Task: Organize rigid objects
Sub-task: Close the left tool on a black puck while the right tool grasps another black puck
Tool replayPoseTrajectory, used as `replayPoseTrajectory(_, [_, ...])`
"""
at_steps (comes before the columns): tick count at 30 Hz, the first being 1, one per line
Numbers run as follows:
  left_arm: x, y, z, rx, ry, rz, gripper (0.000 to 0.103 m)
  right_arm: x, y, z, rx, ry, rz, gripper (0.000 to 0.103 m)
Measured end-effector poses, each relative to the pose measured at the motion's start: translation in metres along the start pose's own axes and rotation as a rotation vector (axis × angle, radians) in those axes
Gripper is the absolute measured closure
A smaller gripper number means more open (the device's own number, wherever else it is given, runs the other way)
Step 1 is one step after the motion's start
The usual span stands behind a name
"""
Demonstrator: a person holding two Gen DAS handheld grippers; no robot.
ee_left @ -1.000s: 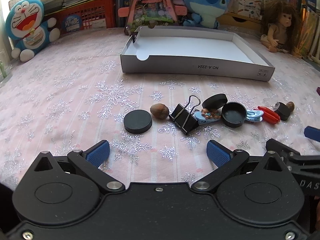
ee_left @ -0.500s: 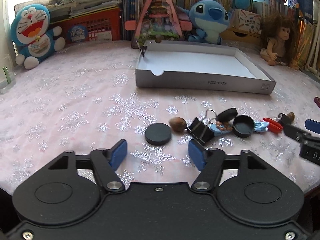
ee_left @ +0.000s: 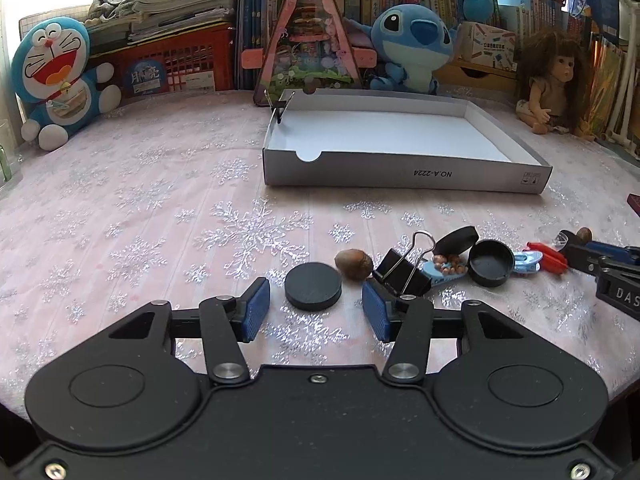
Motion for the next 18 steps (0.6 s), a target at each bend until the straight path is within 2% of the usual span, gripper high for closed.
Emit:
replayPoseTrajectory(2, [0.001,0.003,0.001,0.003,0.001,0.0,0.054,0.0,0.003,0.001,-0.001,0.008,-0.004,0.062])
replayPoseTrajectory(6, [0.003,0.006,0.003,0.015,-0.003,-0.006,0.056,0.003,0.008,0.004,0.0,0.023,-0.008,0.061])
replayPoseTrajectory(9, [0.004,0.009,0.004,0.023,-0.011,-0.012,0.062,0.005,0.012,0.005,0.0,0.028,-0.013,0.056])
replayPoseTrajectory(10, [0.004,0.009,0.004,0.026,-0.015,-0.014,0.066,0.005,0.013,0.005,0.0,0.027,-0.015,0.056])
replayPoseTrajectory(11, [0.004,0.009,0.004,0.03,-0.02,-0.016,0.073,0.005,0.013,0.005,-0.001,0.025,-0.015,0.06])
replayPoseTrajectory(12, [0.004,0.009,0.004,0.033,-0.025,-0.017,0.073,0.005,0.013,0.005,0.002,0.026,-0.012,0.066])
replayPoseTrajectory(18, [0.005,0.005,0.007,0.053,-0.028,-0.015,0.073,0.002,0.005,0.007,0.035,0.019,0.012,0.067])
Point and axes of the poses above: each gripper's, at about its wrist camera, not at the fingertips, and y roughly the way its jaws point, x to its right, z to its top, the point moved 2 cm from there along y, roughly the way its jaws point, and after that the axes turned 3 degrees about x, right-handed, at the moved point
